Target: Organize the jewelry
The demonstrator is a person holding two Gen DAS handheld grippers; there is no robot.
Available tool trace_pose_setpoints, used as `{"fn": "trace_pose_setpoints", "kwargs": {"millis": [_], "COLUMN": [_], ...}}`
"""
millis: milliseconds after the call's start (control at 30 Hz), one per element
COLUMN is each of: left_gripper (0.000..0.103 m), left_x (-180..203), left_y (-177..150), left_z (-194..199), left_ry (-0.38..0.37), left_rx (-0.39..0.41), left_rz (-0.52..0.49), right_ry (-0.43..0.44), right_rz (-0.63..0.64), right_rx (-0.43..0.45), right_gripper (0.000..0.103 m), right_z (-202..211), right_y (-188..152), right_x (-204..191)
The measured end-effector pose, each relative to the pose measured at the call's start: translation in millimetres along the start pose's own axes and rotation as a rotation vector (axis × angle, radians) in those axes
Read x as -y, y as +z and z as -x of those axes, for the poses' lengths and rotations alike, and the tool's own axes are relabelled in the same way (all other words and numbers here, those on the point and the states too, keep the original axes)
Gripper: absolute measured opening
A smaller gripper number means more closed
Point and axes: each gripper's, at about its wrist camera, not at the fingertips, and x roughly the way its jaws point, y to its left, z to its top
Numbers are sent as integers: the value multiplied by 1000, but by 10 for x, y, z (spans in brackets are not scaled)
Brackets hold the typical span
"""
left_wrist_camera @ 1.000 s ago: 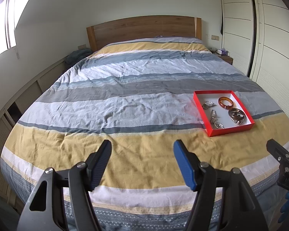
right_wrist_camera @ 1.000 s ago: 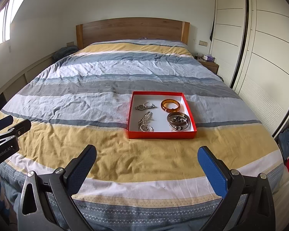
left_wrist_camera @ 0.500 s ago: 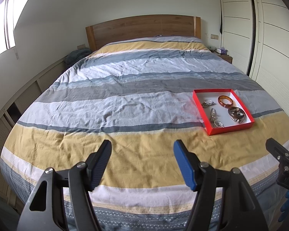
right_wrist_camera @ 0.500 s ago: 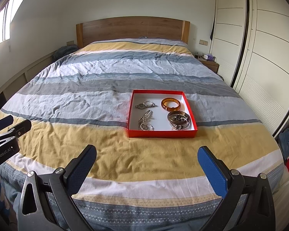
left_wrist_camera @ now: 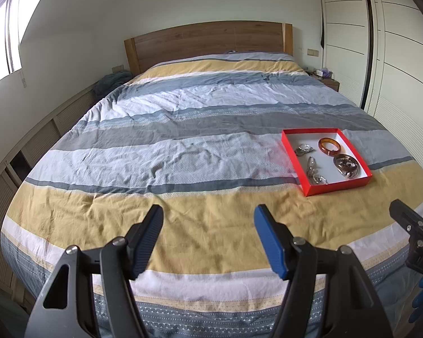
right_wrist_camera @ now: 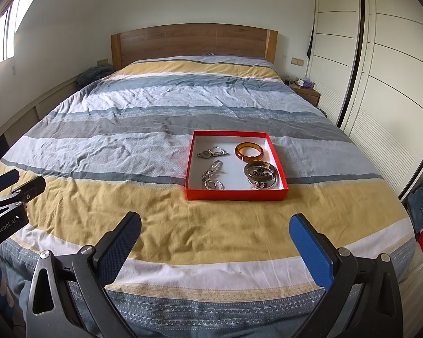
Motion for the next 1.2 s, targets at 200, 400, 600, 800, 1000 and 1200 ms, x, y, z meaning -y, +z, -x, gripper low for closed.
{"fn": "trace_pose_setpoints", "kwargs": {"millis": [200, 400, 600, 800, 1000, 1200], "left_gripper": [65, 65, 65, 65, 65, 65], "left_x": [2, 5, 6, 8, 10, 25], "left_y": [-1, 3, 6, 6, 7, 4], "left_z": [4, 2, 3, 7, 6, 18], "left_ry": [0, 0, -1, 0, -1, -3], "left_rx": [-1, -2, -3, -3, -5, -7], "left_rz": [0, 0, 0, 0, 0, -1], "right_ry": [0, -1, 0, 0, 0, 0], "right_rz": [0, 1, 4, 3, 4, 4], "right_rx": [0, -1, -2, -2, -3, -4], "right_gripper": [103, 103, 103, 103, 103, 103], "right_z": [1, 1, 5, 9, 5, 3], "right_y": [1, 0, 2, 10, -2, -8], "right_x": [0, 1, -1, -6, -2, 3]}}
